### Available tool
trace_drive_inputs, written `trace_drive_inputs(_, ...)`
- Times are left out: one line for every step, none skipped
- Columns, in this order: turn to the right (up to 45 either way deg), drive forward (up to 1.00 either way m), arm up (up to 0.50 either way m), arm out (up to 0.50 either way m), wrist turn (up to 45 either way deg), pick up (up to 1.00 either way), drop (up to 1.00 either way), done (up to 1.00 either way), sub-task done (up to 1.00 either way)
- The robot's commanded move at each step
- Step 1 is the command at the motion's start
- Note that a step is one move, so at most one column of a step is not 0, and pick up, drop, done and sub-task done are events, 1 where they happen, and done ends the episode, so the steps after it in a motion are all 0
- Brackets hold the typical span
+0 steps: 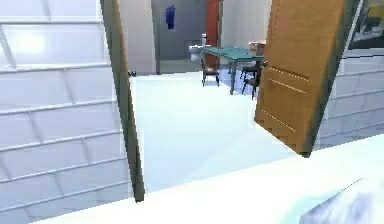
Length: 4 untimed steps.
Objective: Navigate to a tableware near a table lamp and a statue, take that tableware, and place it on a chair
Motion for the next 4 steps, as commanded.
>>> trace_drive_inputs(-45.0,0.00,0.00,0.00,0.0,0.00,0.00,0.00,0.00)
trace_drive_inputs(-33.0,0.00,0.00,0.00,0.0,0.00,0.00,0.00,0.00)
trace_drive_inputs(-3.0,0.00,0.00,0.00,0.0,0.00,0.00,0.00,0.00)
trace_drive_inputs(0.0,0.50,0.00,0.00,0.0,0.00,0.00,0.00,0.00)
